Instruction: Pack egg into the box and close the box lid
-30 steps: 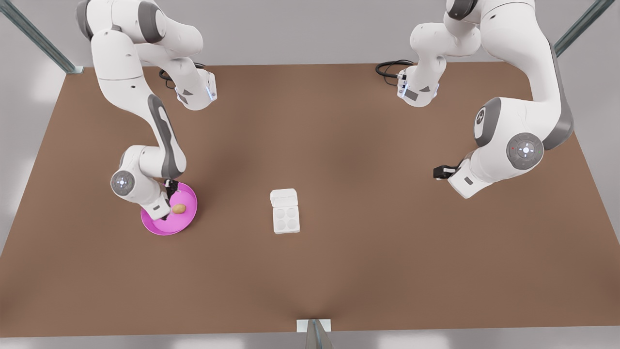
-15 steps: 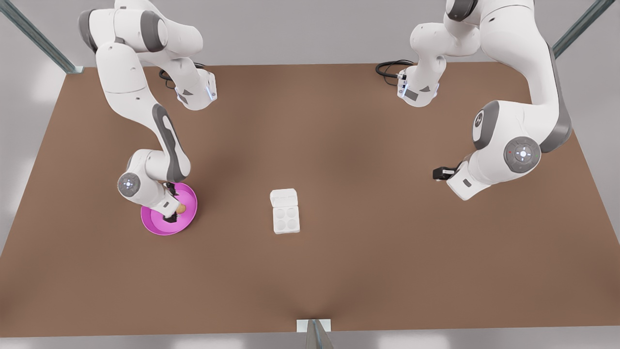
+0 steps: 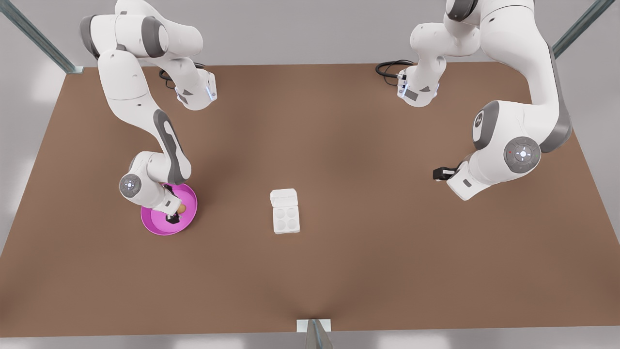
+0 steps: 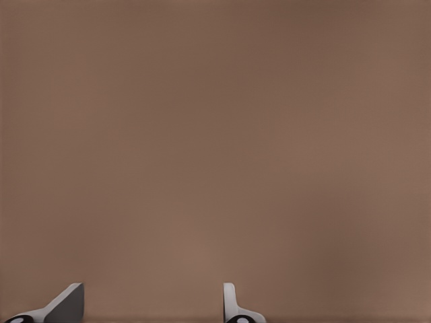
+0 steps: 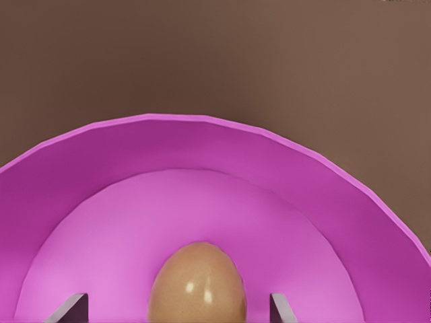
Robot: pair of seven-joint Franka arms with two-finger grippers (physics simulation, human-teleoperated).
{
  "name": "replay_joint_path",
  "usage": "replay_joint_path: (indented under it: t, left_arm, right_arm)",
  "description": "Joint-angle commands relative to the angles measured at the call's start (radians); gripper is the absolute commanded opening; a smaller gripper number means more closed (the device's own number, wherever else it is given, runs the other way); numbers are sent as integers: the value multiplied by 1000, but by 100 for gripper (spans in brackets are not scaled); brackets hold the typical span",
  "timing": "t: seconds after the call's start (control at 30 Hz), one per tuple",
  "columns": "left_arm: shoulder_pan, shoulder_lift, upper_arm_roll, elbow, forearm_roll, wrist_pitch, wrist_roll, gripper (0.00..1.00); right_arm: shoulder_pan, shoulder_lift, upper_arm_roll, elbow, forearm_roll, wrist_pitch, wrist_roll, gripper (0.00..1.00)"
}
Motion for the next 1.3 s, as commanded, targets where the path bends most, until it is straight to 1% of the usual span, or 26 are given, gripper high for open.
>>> replay_joint_path:
  t: [0.0, 0.07, 0.1, 0.13, 0.17, 0.33, 0.37, 0.4, 0.43, 0.47, 0.57, 0.73, 0.9, 0.97, 1.07, 1.23, 1.27]
  left_arm:
    - [0, -1, 0, 0, 1, 0, 0, 100]
    - [0, -1, 0, 0, 2, 0, 0, 100]
    - [0, -1, 0, 0, 1, 0, 0, 100]
    - [0, -1, 0, 2, 2, -2, 0, 100]
    - [0, -1, 0, 4, 2, -2, -6, 100]
    - [0, -1, 1, 11, 4, 0, -2, 100]
    - [0, -1, 1, 11, 4, 0, -2, 100]
    - [0, -1, 1, 11, 8, 0, -2, 100]
    - [0, -1, 1, 11, 11, 0, -2, 100]
    - [0, 0, 1, 11, 11, 0, -2, 100]
    - [0, -1, 1, 11, 11, 0, -3, 100]
    - [0, 0, 1, 11, 11, 0, -5, 100]
    - [0, 0, 1, 11, 11, 0, -5, 100]
    - [0, 0, 1, 11, 11, 0, -3, 100]
    - [0, 0, 1, 11, 11, 0, -3, 100]
    - [2, 0, 3, 11, 11, 0, -2, 100]
    - [2, 0, 3, 11, 13, 0, -2, 100]
  right_arm:
    - [0, 0, 0, 0, 6, 18, -130, 99]
    - [1, 0, 0, 0, 6, 18, -130, 97]
    - [1, -2, 0, 0, 6, 18, -130, 93]
    - [3, -2, 0, 0, 6, 17, -130, 86]
    - [3, -3, 0, 0, 6, 17, -129, 82]
    - [8, -5, 0, 0, 23, 15, -129, 82]
    - [9, -3, 0, 0, 26, 15, -129, 74]
    - [9, -3, 0, 0, 26, 15, -129, 69]
    - [9, -3, 0, 0, 27, 15, -129, 61]
    - [9, -3, 1, 0, 27, 15, -129, 56]
    - [8, -11, 1, 0, 27, 6, -130, 50]
    - [0, -25, 1, 2, 26, -5, -139, 49]
    - [0, -71, 1, 37, 29, -95, -133, 48]
    - [12, -74, 12, 102, 76, -161, -130, 48]
    - [23, -61, 55, 163, 148, -166, -124, 47]
    - [121, 8, 55, 263, 294, -161, -66, 47]
    - [139, 23, 55, 295, 296, -161, -34, 47]
